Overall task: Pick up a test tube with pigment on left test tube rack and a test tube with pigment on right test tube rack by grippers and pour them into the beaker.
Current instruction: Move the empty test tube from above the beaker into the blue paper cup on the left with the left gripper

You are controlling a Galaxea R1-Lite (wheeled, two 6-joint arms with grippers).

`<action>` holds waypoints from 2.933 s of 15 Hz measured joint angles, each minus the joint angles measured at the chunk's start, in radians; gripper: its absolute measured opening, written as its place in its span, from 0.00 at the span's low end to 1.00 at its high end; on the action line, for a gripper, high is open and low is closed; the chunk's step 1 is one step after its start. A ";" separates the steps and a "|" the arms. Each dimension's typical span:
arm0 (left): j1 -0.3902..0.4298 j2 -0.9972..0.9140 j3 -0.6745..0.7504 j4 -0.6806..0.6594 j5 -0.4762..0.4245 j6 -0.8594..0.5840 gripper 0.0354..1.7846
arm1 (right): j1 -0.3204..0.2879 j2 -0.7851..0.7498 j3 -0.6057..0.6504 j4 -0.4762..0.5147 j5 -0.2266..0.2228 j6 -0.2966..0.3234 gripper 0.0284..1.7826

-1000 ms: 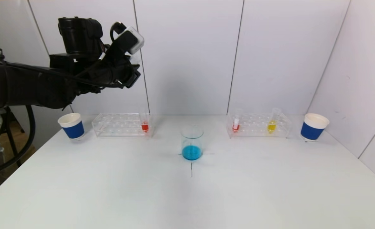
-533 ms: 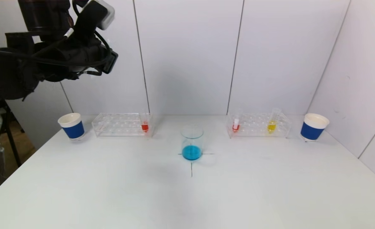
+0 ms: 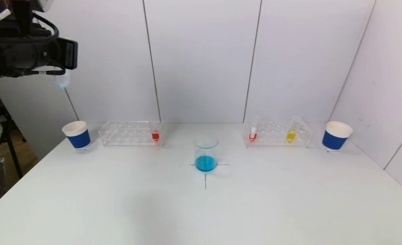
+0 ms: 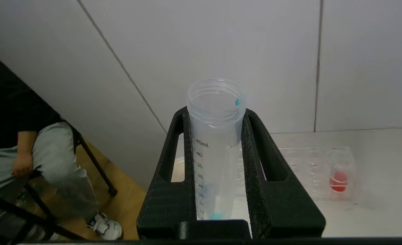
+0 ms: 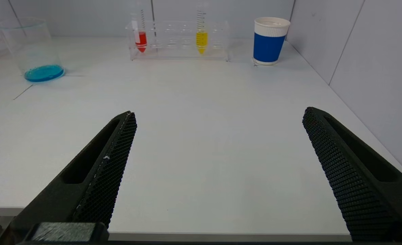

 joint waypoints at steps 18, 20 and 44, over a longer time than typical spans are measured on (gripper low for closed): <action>0.401 0.298 0.152 -0.431 -0.163 -0.186 0.22 | 0.000 0.000 0.000 0.000 0.000 0.000 0.99; 0.426 0.363 0.109 -0.458 -0.171 -0.185 0.22 | 0.000 0.000 0.000 0.000 0.000 0.000 0.99; 0.401 0.689 -0.015 -0.612 -0.252 -0.180 0.22 | 0.000 0.000 0.000 0.000 0.000 0.000 0.99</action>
